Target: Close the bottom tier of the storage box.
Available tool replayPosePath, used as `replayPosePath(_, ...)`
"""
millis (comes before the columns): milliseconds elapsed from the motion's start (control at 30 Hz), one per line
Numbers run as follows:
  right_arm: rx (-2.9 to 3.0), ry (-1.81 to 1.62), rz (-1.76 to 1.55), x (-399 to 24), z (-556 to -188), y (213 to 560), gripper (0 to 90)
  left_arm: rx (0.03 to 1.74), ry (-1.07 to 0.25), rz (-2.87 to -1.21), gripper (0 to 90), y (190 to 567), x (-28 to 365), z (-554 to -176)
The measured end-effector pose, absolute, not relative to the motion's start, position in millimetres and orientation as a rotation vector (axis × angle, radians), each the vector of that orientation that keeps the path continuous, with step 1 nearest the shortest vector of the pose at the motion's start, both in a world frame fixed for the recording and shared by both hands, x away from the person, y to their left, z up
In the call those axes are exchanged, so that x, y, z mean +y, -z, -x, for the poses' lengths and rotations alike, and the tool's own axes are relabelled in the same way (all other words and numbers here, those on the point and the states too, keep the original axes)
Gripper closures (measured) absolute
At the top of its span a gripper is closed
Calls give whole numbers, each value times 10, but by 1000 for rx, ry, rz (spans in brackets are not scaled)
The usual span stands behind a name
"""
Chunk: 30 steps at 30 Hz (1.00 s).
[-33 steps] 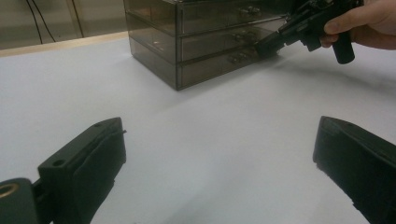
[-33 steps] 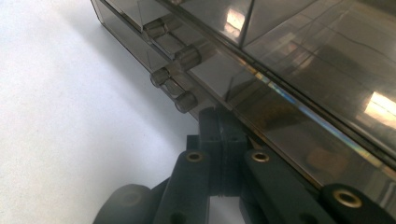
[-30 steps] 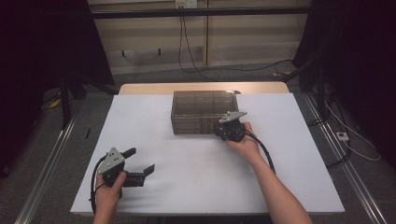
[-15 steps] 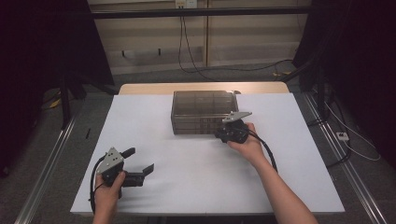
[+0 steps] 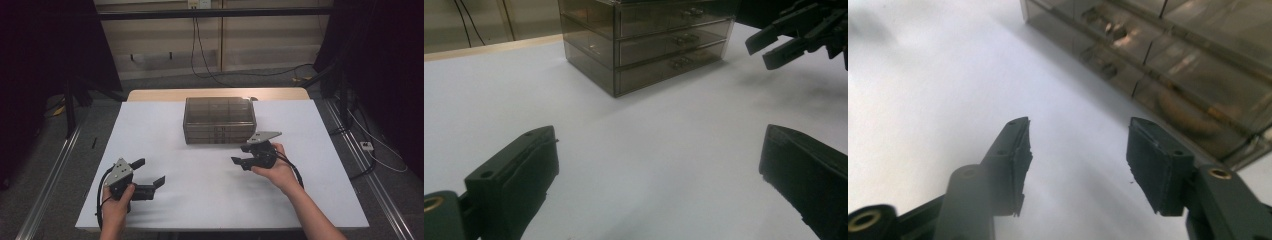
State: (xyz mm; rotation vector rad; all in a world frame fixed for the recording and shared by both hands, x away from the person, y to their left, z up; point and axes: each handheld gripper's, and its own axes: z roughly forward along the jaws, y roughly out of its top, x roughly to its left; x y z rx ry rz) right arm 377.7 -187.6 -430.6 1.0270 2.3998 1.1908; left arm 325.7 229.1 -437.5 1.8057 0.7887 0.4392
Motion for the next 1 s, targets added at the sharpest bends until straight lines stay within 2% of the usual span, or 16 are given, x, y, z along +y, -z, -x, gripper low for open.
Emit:
replayPosePath(500, 2403, -1166, -1025, -2079, -3458, 4336, 290, 782, -444, -1804, 27, 4372, 2283, -3256)
replayPosePath(1000, 2389, -1156, -1055, -2241, -3262, 4374, 260, 786, -436, -1794, 27, 4372, 2264, -3247)
